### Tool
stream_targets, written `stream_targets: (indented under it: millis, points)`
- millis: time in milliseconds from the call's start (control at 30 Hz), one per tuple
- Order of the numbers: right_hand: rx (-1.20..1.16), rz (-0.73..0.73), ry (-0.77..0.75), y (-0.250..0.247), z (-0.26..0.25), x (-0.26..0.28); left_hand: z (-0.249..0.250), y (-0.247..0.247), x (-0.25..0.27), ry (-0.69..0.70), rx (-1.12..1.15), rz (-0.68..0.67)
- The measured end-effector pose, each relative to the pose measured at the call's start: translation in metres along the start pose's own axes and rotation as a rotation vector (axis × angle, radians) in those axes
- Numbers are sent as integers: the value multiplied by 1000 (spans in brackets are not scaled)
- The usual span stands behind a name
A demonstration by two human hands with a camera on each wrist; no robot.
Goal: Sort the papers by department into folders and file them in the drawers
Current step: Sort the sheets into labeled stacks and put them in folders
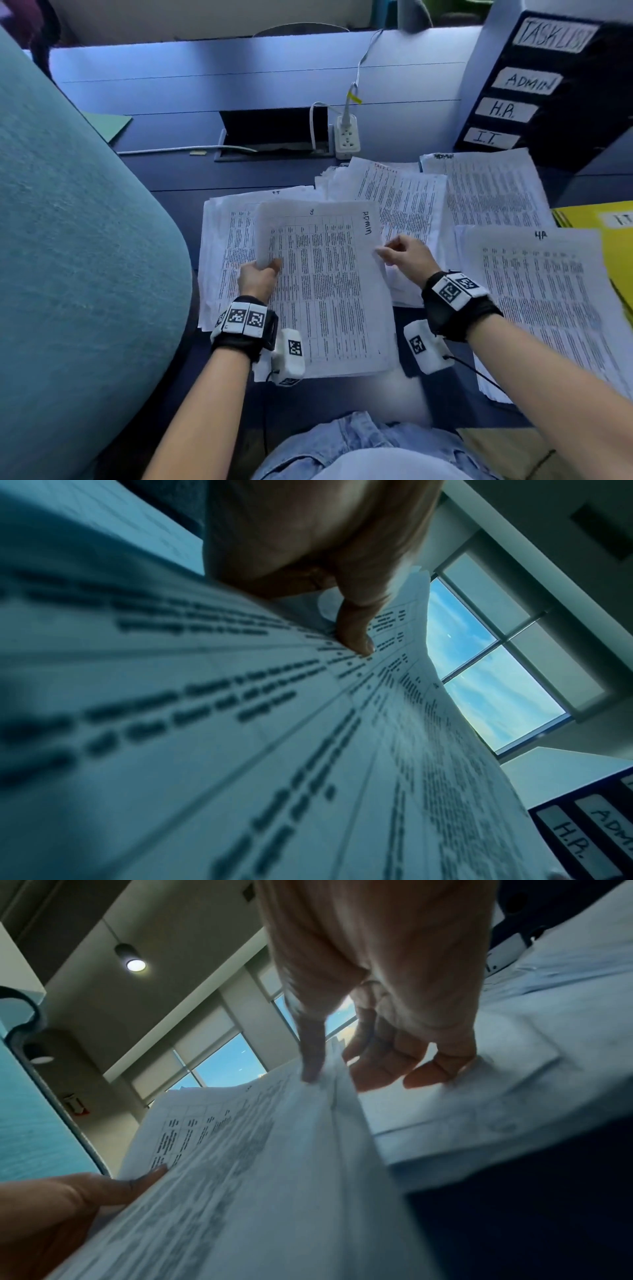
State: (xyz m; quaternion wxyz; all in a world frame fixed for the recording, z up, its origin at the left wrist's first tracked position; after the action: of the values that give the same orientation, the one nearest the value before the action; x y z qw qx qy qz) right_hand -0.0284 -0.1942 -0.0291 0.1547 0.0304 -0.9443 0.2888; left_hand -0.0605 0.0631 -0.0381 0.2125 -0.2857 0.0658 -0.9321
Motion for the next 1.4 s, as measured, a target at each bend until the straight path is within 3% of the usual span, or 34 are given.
stream_targets:
  millis: [233, 500, 600, 833, 1067, 1200, 1400]
  points:
    - [21, 251, 74, -6, 17, 15, 1, 25, 9, 74, 72, -91]
    - [31, 469, 90, -16, 30, 30, -6, 34, 5, 129, -21, -152]
    - [-45, 354, 84, -12, 33, 30, -7, 35, 6, 122, -63, -163]
    - [-188, 93, 37, -12, 40, 34, -6, 34, 8, 215, 75, -263]
    - [-308, -13, 13, -12, 49, 36, 7, 30, 5, 202, 196, -412]
    - [-395, 32, 28, -11, 51, 36, 4, 28, 0, 227, 184, -475]
    - [-531, 203, 117, -6, 51, 28, -7, 24, -5, 101, 195, -308]
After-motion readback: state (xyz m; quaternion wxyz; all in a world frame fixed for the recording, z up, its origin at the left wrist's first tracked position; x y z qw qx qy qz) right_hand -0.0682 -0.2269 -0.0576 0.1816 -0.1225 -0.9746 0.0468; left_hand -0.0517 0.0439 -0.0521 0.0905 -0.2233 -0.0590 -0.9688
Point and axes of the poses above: each hand's wrist, its own x-axis away from the middle knuckle, its own y-axis out of the palm, z = x × y, the point moved 1 cm from there along -x, towards the middle knuckle, and after that the axes turned 6 degrees about x, right-handed, at the moved point
